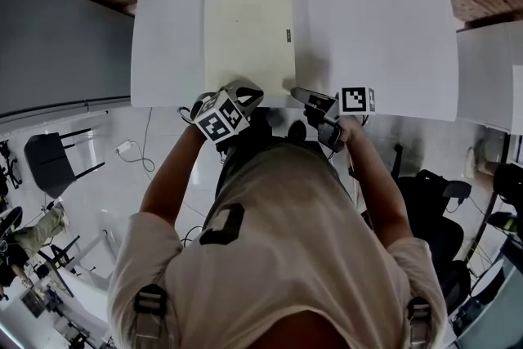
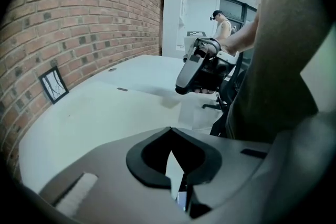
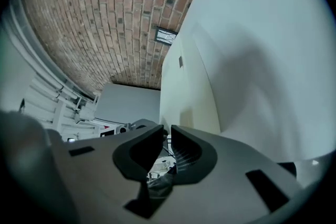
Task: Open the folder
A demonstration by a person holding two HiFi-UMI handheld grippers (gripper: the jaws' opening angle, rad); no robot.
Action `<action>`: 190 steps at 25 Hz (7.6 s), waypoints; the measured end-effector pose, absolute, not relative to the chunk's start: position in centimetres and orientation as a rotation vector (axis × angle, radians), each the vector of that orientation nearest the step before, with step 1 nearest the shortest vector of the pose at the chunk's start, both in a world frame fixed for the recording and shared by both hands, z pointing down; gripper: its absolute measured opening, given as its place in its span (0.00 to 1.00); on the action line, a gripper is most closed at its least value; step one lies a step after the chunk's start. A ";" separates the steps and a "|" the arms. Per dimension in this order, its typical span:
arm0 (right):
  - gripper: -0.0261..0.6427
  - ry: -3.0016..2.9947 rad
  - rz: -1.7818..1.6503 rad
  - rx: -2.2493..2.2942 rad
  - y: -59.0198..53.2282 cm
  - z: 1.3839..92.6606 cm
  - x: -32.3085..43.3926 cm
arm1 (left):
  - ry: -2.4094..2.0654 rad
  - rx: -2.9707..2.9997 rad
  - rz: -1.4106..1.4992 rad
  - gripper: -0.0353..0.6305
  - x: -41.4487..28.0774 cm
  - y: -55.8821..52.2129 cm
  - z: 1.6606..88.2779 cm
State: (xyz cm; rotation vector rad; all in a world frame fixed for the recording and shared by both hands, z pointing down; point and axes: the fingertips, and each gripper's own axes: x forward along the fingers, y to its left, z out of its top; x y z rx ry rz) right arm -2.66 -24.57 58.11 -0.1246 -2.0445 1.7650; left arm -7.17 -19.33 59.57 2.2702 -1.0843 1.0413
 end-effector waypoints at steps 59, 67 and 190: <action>0.07 -2.164 1.296 0.049 -25.1 59.0 -4.3 | -1.290 2.228 1.278 0.15 -8.8 -18.5 59.2; 0.07 -2.220 1.224 0.053 -24.9 58.0 -4.3 | -1.379 2.179 1.159 0.15 -8.9 -18.3 58.7; 0.05 -2.531 0.500 -0.241 -18.4 40.0 -20.8 | -1.907 1.607 0.247 0.09 -30.5 -4.5 54.0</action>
